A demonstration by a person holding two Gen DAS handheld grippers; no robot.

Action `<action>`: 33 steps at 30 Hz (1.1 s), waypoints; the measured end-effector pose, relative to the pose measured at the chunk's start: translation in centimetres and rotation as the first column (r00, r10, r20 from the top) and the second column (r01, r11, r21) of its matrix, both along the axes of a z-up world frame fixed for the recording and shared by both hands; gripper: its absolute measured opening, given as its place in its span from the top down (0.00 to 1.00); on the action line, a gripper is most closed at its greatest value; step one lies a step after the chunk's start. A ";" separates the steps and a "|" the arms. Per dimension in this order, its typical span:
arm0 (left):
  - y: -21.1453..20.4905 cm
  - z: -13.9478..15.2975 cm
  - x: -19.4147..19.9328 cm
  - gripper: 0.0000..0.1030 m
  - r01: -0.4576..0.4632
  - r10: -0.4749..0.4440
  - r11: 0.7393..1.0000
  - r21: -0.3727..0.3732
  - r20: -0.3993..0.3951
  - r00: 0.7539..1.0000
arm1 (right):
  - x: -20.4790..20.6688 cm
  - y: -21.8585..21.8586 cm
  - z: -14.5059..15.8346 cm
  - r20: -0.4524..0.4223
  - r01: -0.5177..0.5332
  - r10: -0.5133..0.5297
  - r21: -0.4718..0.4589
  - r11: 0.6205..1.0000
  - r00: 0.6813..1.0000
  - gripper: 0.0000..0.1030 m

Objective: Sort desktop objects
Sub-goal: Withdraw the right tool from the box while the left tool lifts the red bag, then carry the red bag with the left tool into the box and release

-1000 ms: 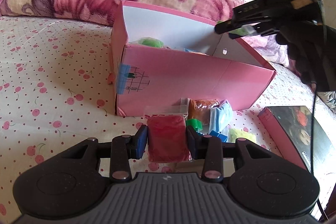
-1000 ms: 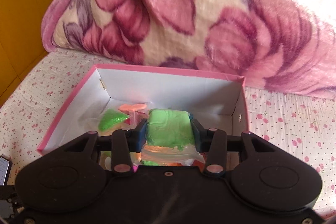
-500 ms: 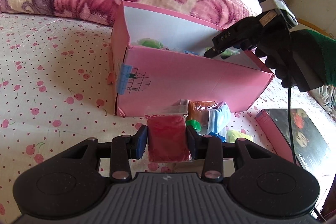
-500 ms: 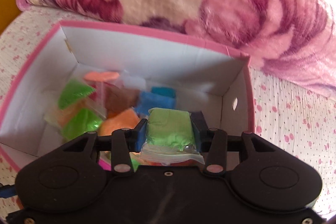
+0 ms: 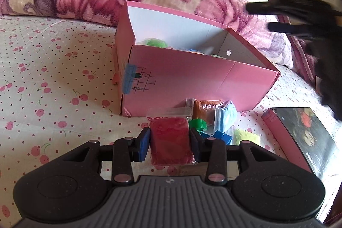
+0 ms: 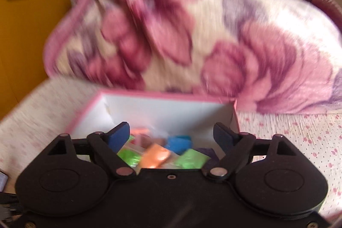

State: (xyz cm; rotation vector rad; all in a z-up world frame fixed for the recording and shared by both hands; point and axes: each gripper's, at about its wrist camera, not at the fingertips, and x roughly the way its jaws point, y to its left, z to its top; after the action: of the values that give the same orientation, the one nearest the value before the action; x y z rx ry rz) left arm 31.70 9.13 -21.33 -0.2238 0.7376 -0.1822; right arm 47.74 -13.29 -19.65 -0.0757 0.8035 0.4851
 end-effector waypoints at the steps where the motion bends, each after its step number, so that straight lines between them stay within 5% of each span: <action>1: -0.1 0.0 0.0 0.63 0.001 -0.001 1.000 0.005 0.001 1.000 | -0.8 -0.3 -0.2 0.000 0.001 -0.001 0.019 1.000 1.000 0.15; 16: 0.3 1.1 -1.5 0.63 -0.025 0.023 0.997 0.078 0.033 0.999 | -12.8 -5.0 -2.6 -0.009 0.021 -0.019 0.292 0.956 1.000 0.14; 23: 1.0 1.5 -2.3 0.63 -0.051 0.048 0.994 0.095 0.039 0.998 | -11.2 -3.6 -4.8 -0.051 0.054 -0.042 0.272 0.961 0.998 0.14; 33: -0.2 5.4 -5.3 0.63 -0.051 0.048 0.998 0.029 0.104 0.993 | -10.7 -3.1 -5.6 -0.114 0.031 -0.002 0.254 0.967 0.994 0.14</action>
State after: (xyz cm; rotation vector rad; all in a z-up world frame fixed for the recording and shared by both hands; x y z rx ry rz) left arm 26.44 8.91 -15.96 -0.2012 0.6308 -0.1339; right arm 37.05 -16.43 -25.26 0.1990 0.8448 0.5774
